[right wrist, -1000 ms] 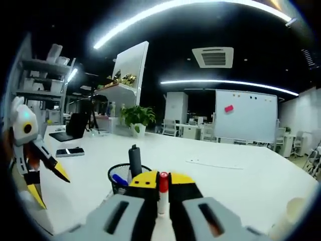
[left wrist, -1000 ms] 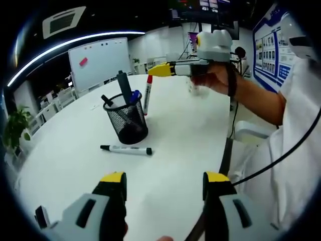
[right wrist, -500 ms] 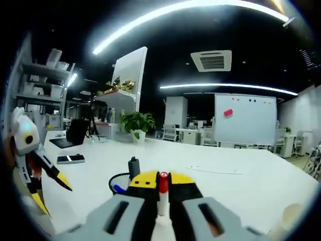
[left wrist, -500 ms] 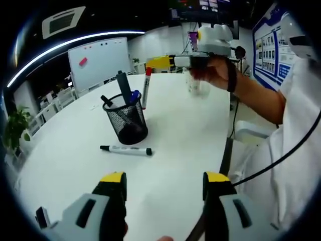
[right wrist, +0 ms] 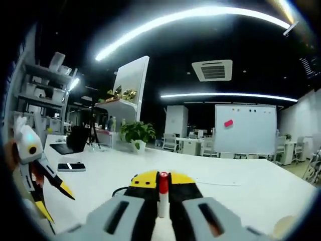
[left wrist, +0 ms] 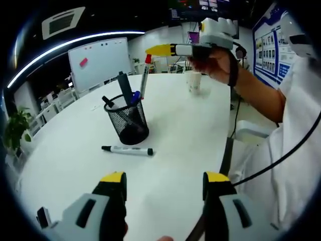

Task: Place the scattered laser pointers and whiteboard markers into the pen holder and stack the scattered paper cups together

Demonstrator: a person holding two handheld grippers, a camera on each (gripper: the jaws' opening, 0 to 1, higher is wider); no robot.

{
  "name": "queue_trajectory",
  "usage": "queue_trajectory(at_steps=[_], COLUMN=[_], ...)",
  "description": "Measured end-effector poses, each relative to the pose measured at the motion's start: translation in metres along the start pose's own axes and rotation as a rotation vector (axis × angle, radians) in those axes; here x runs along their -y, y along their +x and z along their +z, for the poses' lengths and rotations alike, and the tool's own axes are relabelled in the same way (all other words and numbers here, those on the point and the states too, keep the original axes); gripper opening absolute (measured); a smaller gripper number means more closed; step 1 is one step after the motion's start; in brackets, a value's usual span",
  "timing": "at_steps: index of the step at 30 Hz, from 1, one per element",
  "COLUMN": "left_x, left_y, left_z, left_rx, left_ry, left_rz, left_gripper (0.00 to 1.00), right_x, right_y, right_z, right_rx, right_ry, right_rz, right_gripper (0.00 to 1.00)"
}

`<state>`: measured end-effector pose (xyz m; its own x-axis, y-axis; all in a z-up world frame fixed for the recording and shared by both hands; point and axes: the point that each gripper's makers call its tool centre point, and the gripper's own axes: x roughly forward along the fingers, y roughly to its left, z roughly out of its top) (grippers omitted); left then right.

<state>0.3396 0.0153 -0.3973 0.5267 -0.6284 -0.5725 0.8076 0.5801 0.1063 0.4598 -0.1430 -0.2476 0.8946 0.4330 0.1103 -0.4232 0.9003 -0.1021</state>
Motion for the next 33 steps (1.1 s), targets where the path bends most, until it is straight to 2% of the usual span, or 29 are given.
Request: queue_trajectory(at_steps=[7,14,23,33], left_x=[0.0,0.0,0.0,0.0], left_y=[0.0,0.0,0.0,-0.001], left_z=[0.001,0.001,0.0,-0.001], left_rx=[0.003,0.004,0.003,0.003], left_ry=[0.003,0.003,-0.001,-0.01], left_rz=[0.002,0.002,0.002,0.004], left_gripper=[0.62,0.62,0.62,0.62], right_x=[-0.009,-0.013,-0.027,-0.048], right_y=[-0.004,-0.009,-0.012,-0.007], right_z=[0.018,0.036,0.046,0.046], right_rx=[0.047,0.108,0.135,0.146], right_ry=[-0.043,-0.037,-0.01,0.003], right_rz=[0.02,0.043,0.08,0.137], right_gripper=[0.07,0.07,0.07,0.07])
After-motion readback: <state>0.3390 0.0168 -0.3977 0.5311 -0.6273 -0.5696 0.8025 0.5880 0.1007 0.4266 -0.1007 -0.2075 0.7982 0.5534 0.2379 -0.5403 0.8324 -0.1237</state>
